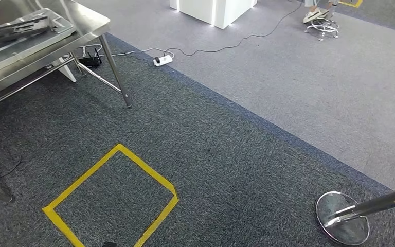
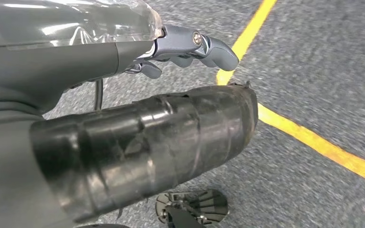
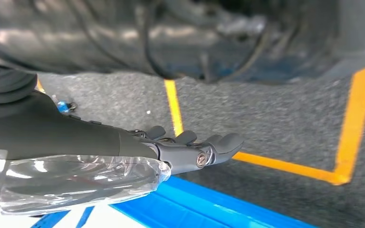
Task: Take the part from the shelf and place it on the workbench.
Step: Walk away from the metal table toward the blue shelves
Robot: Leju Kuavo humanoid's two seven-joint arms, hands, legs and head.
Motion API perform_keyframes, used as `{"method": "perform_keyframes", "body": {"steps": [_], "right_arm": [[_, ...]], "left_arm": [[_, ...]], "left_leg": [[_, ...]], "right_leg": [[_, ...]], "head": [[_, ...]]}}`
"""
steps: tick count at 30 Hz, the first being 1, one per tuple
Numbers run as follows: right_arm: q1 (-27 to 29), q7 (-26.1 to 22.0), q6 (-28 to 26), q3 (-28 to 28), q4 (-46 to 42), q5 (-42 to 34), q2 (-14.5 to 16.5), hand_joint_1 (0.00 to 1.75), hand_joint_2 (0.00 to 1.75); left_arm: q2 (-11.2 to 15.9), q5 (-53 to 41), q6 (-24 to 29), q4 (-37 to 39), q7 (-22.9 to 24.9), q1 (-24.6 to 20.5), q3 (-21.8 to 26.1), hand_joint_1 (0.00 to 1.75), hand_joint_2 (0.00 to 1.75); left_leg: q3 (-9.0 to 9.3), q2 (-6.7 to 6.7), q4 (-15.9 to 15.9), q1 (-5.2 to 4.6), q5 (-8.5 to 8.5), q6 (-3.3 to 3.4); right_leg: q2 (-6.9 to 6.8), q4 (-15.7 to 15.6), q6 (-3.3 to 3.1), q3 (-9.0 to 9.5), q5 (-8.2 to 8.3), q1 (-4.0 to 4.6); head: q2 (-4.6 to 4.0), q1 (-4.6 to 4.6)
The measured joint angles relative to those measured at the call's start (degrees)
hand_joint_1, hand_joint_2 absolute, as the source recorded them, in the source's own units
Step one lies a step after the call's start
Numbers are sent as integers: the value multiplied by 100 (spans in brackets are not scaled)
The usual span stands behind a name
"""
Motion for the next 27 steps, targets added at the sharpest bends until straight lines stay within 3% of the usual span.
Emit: {"method": "perform_keyframes", "body": {"steps": [1,3,4,6,7,9,11,12,13,14,16,18,20,22,24,26,27], "right_arm": [[0,38,16,1,4,45,1,0,0],[-15,91,33,8,15,108,20,0,0],[-19,103,38,12,22,134,30,0,0],[-14,116,58,17,37,190,38,0,0],[-9,119,78,18,43,217,38,0,0],[-17,122,125,21,48,267,37,0,0],[-24,130,186,26,51,309,36,0,0],[-24,138,221,31,56,329,36,0,0],[-22,150,264,39,63,354,37,0,0],[-19,160,303,51,75,383,37,0,0],[-17,178,362,88,98,454,44,0,0],[-27,186,390,122,125,494,72,0,0],[-32,191,414,145,143,501,95,0,0],[-16,199,423,160,152,501,96,0,0],[-10,205,421,166,160,501,97,0,0],[-21,209,421,171,162,503,93,0,0],[-24,211,421,175,162,504,92,0,0]], "left_arm": [[-1,-1,-1,0,-4,-4,1,0,0],[2,-1,0,0,-13,-10,3,0,0],[4,-1,1,0,-16,-16,5,0,0],[3,-3,1,0,-18,-34,8,0,0],[1,-5,0,0,-19,-44,8,0,0],[-2,-7,-8,0,-26,-46,9,0,0],[-1,-2,-27,0,-41,-28,13,0,0],[1,5,-43,0,-48,-16,16,0,0],[2,11,-59,0,-56,-7,20,0,0],[3,18,-73,0,-63,-1,23,0,0],[11,21,-91,-1,-73,-3,26,0,0],[43,21,-93,-1,-80,-5,32,0,0],[69,21,-99,-1,-88,-13,37,0,0],[65,21,-105,0,-92,-24,37,0,0],[59,20,-106,0,-93,-19,41,0,0],[57,20,-107,0,-94,-7,53,0,0],[58,20,-108,0,-93,-2,61,0,0]], "left_leg": [[13,60,26,7,-29,-43],[22,163,94,-8,-106,-146],[29,210,115,-20,-134,-189],[68,303,113,-8,-156,-254],[81,276,134,14,-190,-283],[-33,40,448,49,-439,-319],[-378,-230,1209,55,-851,-314],[-561,-281,1582,50,-985,-300],[-679,-305,1796,41,-1005,-273],[-699,-321,1786,24,-904,-233],[-455,-433,1151,-43,-441,-114],[-188,-727,447,-100,-98,7],[-124,-875,215,-125,-41,58],[-81,-748,116,-118,15,63],[-15,-592,-31,-87,99,79],[4,-423,-88,-85,126,93],[-2,-328,-79,-91,118,93]], "right_leg": [[-124,-414,27,243,168,-26],[-324,-1010,4,573,350,-30],[-364,-1110,-34,618,356,-16],[-252,-1109,-134,589,350,15],[-196,-1119,-175,585,358,18],[-84,-1145,-255,581,385,19],[38,-1149,-309,569,397,46],[113,-1147,-323,564,399,69],[194,-1144,-333,565,400,94],[278,-1139,-336,569,400,115],[444,-1134,-340,590,399,138],[580,-1123,-326,583,407,134],[705,-1128,-277,539,437,101],[780,-1145,-212,510,467,86],[550,-921,-174,396,314,128],[217,-290,-143,89,-48,143],[139,57,-119,-81,-200,129]], "head": [[1,1],[1,-5],[1,-11],[1,-20],[1,-21],[1,-22],[1,-22],[1,-22],[1,-22],[1,-22],[1,-22],[1,-22],[1,-26],[1,-29],[1,-23],[1,-15],[1,-14]]}}
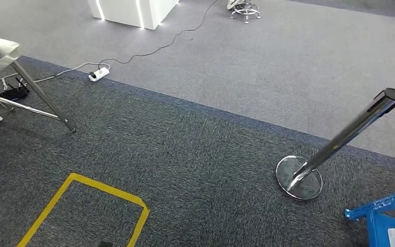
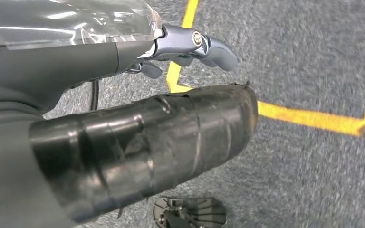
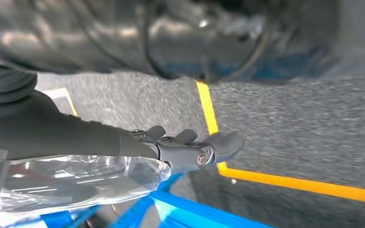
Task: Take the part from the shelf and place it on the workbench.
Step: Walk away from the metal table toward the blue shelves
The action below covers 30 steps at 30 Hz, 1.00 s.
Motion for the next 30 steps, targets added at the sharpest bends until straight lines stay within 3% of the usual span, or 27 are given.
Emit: {"method": "perform_keyframes", "body": {"steps": [1,2,3,5,7,8,10,12,14,16,17,18,19,21,23,25,27,29,30], "right_arm": [[1,3,0,4,1,1,-1,0,0],[5,6,0,7,2,1,-2,0,0],[9,8,0,9,3,2,-4,0,0],[12,10,0,11,5,2,-8,0,0],[5,11,0,17,10,2,-8,0,0],[2,11,0,20,14,2,-8,0,0],[7,13,0,22,18,2,-11,0,0],[6,13,-1,22,19,2,-13,0,0],[-5,13,-1,23,19,2,-13,0,0],[-6,20,2,23,20,9,-13,0,0],[-3,39,8,25,22,30,-13,0,0],[1,72,20,29,25,64,-13,0,0],[2,115,38,40,28,113,-12,0,0],[-4,196,90,77,35,210,-10,0,0],[-13,238,137,120,43,284,-7,0,0],[3,228,180,153,51,319,-3,0,0],[20,131,232,171,59,327,0,0,0],[11,-23,294,186,62,339,1,0,0],[6,-90,321,197,62,353,1,0,0]], "left_arm": [[0,0,-1,0,1,2,7,0,0],[-1,0,-2,0,1,2,13,0,0],[-2,1,-4,0,1,0,16,0,0],[-2,1,-9,-1,1,-7,20,0,0],[3,1,-10,-2,0,-15,29,0,0],[6,1,-10,-2,-1,-21,35,0,0],[4,1,-9,-2,-1,-31,44,0,0],[1,1,-9,-2,-3,-37,46,0,0],[0,0,-9,-1,-4,-26,48,0,0],[0,1,-10,-1,-1,-6,50,0,0],[0,0,-12,-1,2,2,50,0,0],[0,-1,-17,-1,4,3,50,0,0],[0,-3,-24,-1,7,2,50,0,0],[1,-3,-46,-1,2,4,52,0,0],[3,1,-68,-1,-8,-4,57,0,0],[3,2,-80,-2,-10,-22,62,0,0],[1,-2,-84,-2,-2,-27,66,0,0],[-2,-14,-92,-1,18,-16,68,0,0],[-2,-20,-103,0,28,-3,68,0,0]], "left_leg": [[-5,87,15,0,-15,-7],[-8,172,36,6,-37,-18],[-9,245,64,16,-65,-36],[-7,370,147,36,-141,-100],[-14,467,241,26,-229,-189],[-10,506,259,18,-256,-230],[23,565,270,33,-293,-294],[-30,408,466,65,-466,-345],[-309,140,1095,87,-846,-371],[-646,33,1790,91,-1116,-375],[-717,17,1910,91,-1090,-368],[-686,3,1807,91,-949,-354],[-557,-47,1494,91,-719,-332],[-247,-324,729,97,-327,-283],[-122,-523,374,89,-217,-257],[-107,-445,322,85,-197,-218],[-67,-302,227,97,-129,-148],[-49,-132,168,86,-85,-97],[-54,-42,165,74,-84,-82]], "right_leg": [[-41,224,24,-106,-60,-20],[-70,257,51,-112,-18,-43],[-103,69,78,-1,120,-67],[-265,-643,111,407,437,-97],[-402,-1081,58,642,555,-81],[-410,-1106,8,650,531,-58],[-305,-1117,-80,640,547,-45],[-209,-1150,-154,638,575,-61],[-109,-1165,-207,627,595,-57],[22,-1163,-227,610,602,-37],[97,-1161,-229,608,603,-29],[174,-1159,-229,613,605,-24],[253,-1157,-227,625,606,-22],[397,-1143,-207,630,612,-20],[521,-1136,-149,594,635,-30],[633,-1151,-64,560,671,-49],[464,-1026,-18,484,583,-34],[127,-510,-5,234,262,-10],[26,-148,5,64,76,-11]], "head": [[0,1],[1,0],[1,1],[0,1],[-1,-3],[0,-4],[0,-7],[0,-8],[0,-9],[1,-9],[1,-9],[1,-9],[1,-8],[0,-7],[0,-7],[1,-8],[1,-2],[0,8],[0,13]]}}
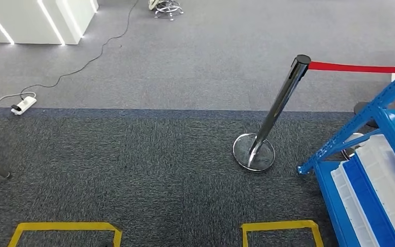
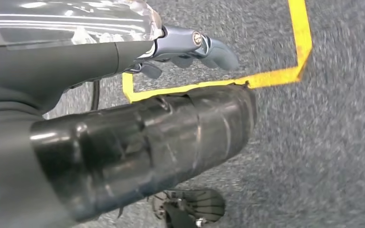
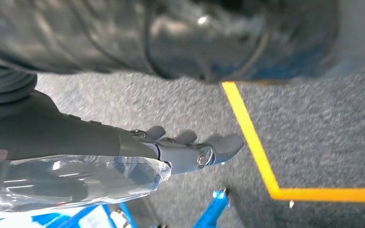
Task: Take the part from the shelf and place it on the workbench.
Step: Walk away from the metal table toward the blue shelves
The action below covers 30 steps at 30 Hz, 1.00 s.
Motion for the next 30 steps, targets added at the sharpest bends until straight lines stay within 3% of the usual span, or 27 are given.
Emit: {"method": "perform_keyframes", "body": {"steps": [2,3,5,7,8,10,11,13,15,16,17,18,19,21,22,24,25,26,27,28,30], "right_arm": [[5,-79,44,23,1,39,-1,0,0],[13,-99,63,31,2,55,-3,0,0],[27,-119,94,36,2,73,-9,0,0],[23,-134,105,38,3,95,-13,0,0],[20,-137,107,41,4,110,-13,0,0],[22,-128,108,44,4,144,-13,0,0],[26,-116,107,45,4,155,-13,0,0],[22,-91,107,47,4,167,-11,0,0],[13,-78,111,49,4,189,-11,0,0],[10,-79,116,51,5,204,-11,0,0],[11,-84,122,54,5,222,-11,0,0],[13,-90,127,55,6,238,-11,0,0],[13,-98,135,57,7,249,-11,0,0],[5,-108,146,62,8,262,-11,0,0],[-4,-111,153,65,9,266,-11,0,0],[-6,-112,161,67,10,278,-11,0,0],[5,-109,166,67,12,283,-11,0,0],[20,-104,170,67,14,287,-11,0,0],[30,-99,173,67,17,291,-11,0,0],[32,-94,175,67,19,296,-11,0,0],[20,-89,176,67,20,305,-11,0,0]], "left_arm": [[-8,-6,-29,0,12,18,1,0,0],[-17,-5,-41,0,9,17,1,0,0],[-44,-4,-50,0,-3,6,0,0,0],[-62,-5,-52,0,-15,2,1,0,0],[-64,-9,-53,0,-14,-1,2,0,0],[-66,-25,-54,0,8,-16,2,0,0],[-66,-33,-54,0,25,-24,2,0,0],[-66,-44,-53,0,46,-27,2,0,0],[-66,-48,-52,0,52,-10,2,0,0],[-66,-47,-52,0,51,2,2,0,0],[-66,-44,-52,0,50,10,2,0,0],[-66,-39,-52,0,45,13,2,0,0],[-66,-32,-52,0,39,12,2,0,0],[-64,-13,-54,-1,28,4,3,0,0],[-64,-5,-56,-1,26,3,3,0,0],[-63,2,-64,0,32,-6,4,0,0],[-64,2,-68,0,39,-12,4,0,0],[-66,2,-69,0,45,-17,5,0,0],[-68,0,-70,0,52,-17,6,0,0],[-69,-1,-70,0,56,-13,7,0,0],[-67,-2,-70,0,60,1,8,0,0]], "left_leg": [[-9,183,11,-15,-13,10],[-9,264,19,-16,-26,8],[7,390,45,-16,-65,-15],[19,494,86,-44,-125,-74],[26,543,100,-58,-150,-107],[63,647,101,-65,-176,-163],[80,650,117,-51,-204,-191],[-16,432,394,-17,-422,-243],[-336,141,1086,11,-802,-278],[-515,85,1450,17,-940,-290],[-638,64,1682,20,-977,-296],[-677,54,1719,23,-897,-296],[-610,36,1523,26,-707,-290],[-315,-148,780,38,-277,-265],[-198,-261,471,43,-152,-251],[-128,-378,239,29,-113,-216],[-125,-329,219,23,-93,-184],[-116,-267,191,25,-64,-141],[-107,-205,158,31,-30,-93],[-103,-135,125,41,3,-49],[-120,11,101,28,29,1]], "right_leg": [[-73,471,27,-211,-141,-14],[-103,425,38,-171,-59,-23],[-253,-213,38,203,284,-35],[-479,-838,-12,546,482,0],[-539,-972,-43,612,497,22],[-449,-1009,-107,605,491,43],[-392,-1030,-137,611,505,34],[-273,-1079,-206,623,545,4],[-148,-1090,-246,610,567,1],[-77,-1084,-254,601,571,4],[-2,-1075,-256,597,572,8],[77,-1063,-255,595,571,9],[158,-1048,-253,596,570,8],[311,-1014,-232,590,564,8],[381,-997,-205,575,565,11],[489,-994,-126,538,587,8],[542,-1010,-80,519,610,0],[536,-1011,-47,502,614,-8],[445,-961,-23,466,574,-2],[303,-804,-5,384,464,3],[1,-167,22,90,85,7]], "head": [[0,-1],[0,-1],[0,1],[0,-2],[0,-4],[0,-8],[0,-8],[0,-9],[0,-10],[0,-9],[0,-10],[0,-10],[0,-10],[0,-10],[0,-9],[0,-9],[0,-8],[0,-9],[0,-5],[0,-1],[-1,8]]}}
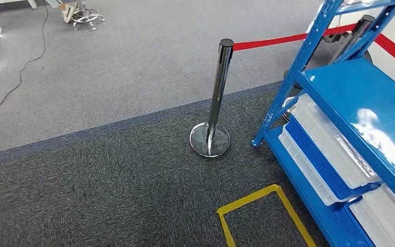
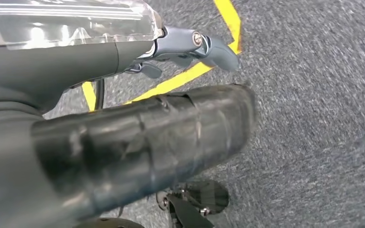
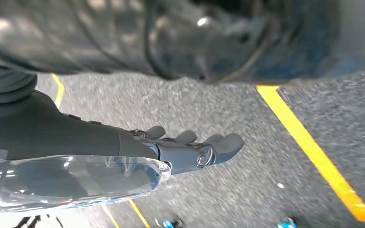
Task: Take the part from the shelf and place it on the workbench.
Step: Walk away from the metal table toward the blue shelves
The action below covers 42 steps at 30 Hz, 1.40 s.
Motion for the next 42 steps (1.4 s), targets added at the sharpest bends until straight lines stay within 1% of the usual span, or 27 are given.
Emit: {"method": "perform_keyframes", "body": {"steps": [2,3,4,5,7,8,9,11,13,15,17,18,19,20,22,24,26,27,29,31,33,34,35,36,38,40,42], "right_arm": [[-8,1,1,1,1,7,0,0,0],[-7,1,2,2,1,8,0,0,0],[-4,1,2,2,2,10,0,0,0],[-1,1,3,2,2,11,0,0,0],[-9,-3,6,2,2,17,0,0,0],[-17,-10,8,2,2,21,0,0,0],[-23,-18,10,2,2,27,0,0,0],[-22,-30,14,2,2,43,0,0,0],[-24,-24,18,3,2,62,2,0,0],[-36,-12,25,4,2,74,3,0,0],[-40,-11,29,4,2,80,4,0,0],[-36,-16,31,4,2,84,4,0,0],[-33,-21,32,4,2,87,4,0,0],[-31,-27,33,4,2,90,4,0,0],[-39,-38,36,4,2,99,4,0,0],[-48,-32,35,4,2,117,4,0,0],[-30,6,34,3,5,141,4,0,0],[-15,25,34,3,8,151,4,0,0],[-5,45,34,2,13,159,4,0,0],[-16,51,34,2,15,159,4,0,0],[-18,52,34,2,18,159,4,0,0],[-14,52,34,2,20,159,4,0,0],[-9,53,34,2,22,159,4,0,0],[-5,54,34,2,25,159,4,0,0],[-12,53,34,2,27,160,4,0,0],[-19,52,34,2,30,160,4,0,0],[-12,52,34,2,32,160,4,0,0]], "left_arm": [[3,0,0,0,3,13,2,0,0],[3,0,0,0,4,13,2,0,0],[4,0,0,0,5,9,3,0,0],[4,0,0,0,4,4,3,0,0],[4,0,-1,0,-10,-1,3,0,0],[4,1,-2,0,-25,-4,3,0,0],[3,3,-3,0,-41,-10,3,0,0],[2,10,-5,0,-72,-27,4,0,0],[3,14,-7,0,-87,-36,7,0,0],[4,14,-7,0,-89,-28,12,0,0],[6,16,-7,0,-89,-5,20,0,0],[7,17,-7,0,-90,5,22,0,0],[8,18,-7,0,-92,8,24,0,0],[9,19,-7,0,-95,7,25,0,0],[10,21,-7,0,-103,4,31,0,0],[10,18,-10,0,-83,1,38,0,0],[8,6,-13,0,-24,-6,42,0,0],[6,2,-10,-1,7,-8,44,0,0],[3,-3,-4,-1,45,3,51,0,0],[5,-4,0,-1,60,21,60,0,0],[6,-4,0,-1,68,34,67,0,0],[6,-4,0,-1,71,33,69,0,0],[5,-4,0,-1,72,29,71,0,0],[5,-4,0,0,73,25,72,0,0],[4,-4,0,-1,73,22,73,0,0],[4,-4,0,-1,73,13,75,0,0],[3,-5,0,-1,73,-4,77,0,0]], "left_leg": [[-17,165,5,-23,-4,12],[-20,243,9,-30,-10,12],[-17,314,14,-33,-18,9],[-6,375,20,-35,-31,1],[21,482,36,-55,-66,-33],[32,529,44,-67,-82,-58],[42,575,46,-76,-92,-86],[67,649,41,-78,-111,-147],[33,478,186,-59,-245,-213],[-217,171,766,-30,-589,-263],[-555,55,1478,-12,-878,-296],[-633,44,1629,-5,-876,-307],[-607,36,1555,3,-755,-314],[-483,8,1272,16,-547,-316],[-164,-213,529,47,-196,-314],[-25,-396,177,56,-116,-292],[-17,-338,159,37,-115,-232],[-8,-273,136,35,-94,-190],[-2,-130,85,43,-50,-106],[-15,26,75,28,-41,-68],[-23,195,78,15,-50,-59],[-17,273,79,12,-58,-61],[-4,341,79,11,-69,-67],[18,401,79,9,-83,-78],[54,506,83,-15,-121,-122],[84,603,76,-37,-142,-178],[116,650,81,-36,-162,-237]], "right_leg": [[-83,651,31,-283,-266,-14],[-100,727,38,-298,-250,-16],[-125,569,37,-190,-131,-16],[-190,202,23,29,56,-10],[-429,-585,-40,466,316,31],[-506,-807,-77,581,366,57],[-530,-885,-107,608,362,81],[-406,-909,-165,609,393,76],[-294,-973,-230,644,436,35],[-178,-1002,-276,649,467,14],[-31,-992,-292,627,475,14],[49,-982,-292,621,476,12],[129,-966,-289,618,474,8],[210,-945,-279,617,468,1],[358,-870,-232,589,443,-6],[483,-812,-157,528,438,-8],[590,-816,-77,481,466,-24],[542,-795,-46,462,451,-30],[256,-503,3,318,251,-21],[-30,194,31,-10,-128,-13],[-90,753,51,-275,-308,-18],[-109,738,51,-256,-233,-19],[-147,494,41,-118,-64,-17],[-238,86,19,107,146,-9],[-454,-615,-57,476,385,47],[-501,-815,-130,549,403,97],[-378,-857,-195,542,436,79]], "head": [[0,-1],[0,-1],[1,-1],[1,-1],[1,-2],[1,-3],[1,-4],[1,-4],[1,-7],[1,-11],[1,-14],[1,-14],[1,-14],[1,-14],[0,-13],[1,-12],[1,-10],[1,-9],[1,-5],[1,-3],[1,-4],[1,-4],[1,-4],[1,-4],[1,-5],[1,-6],[0,-6]]}}
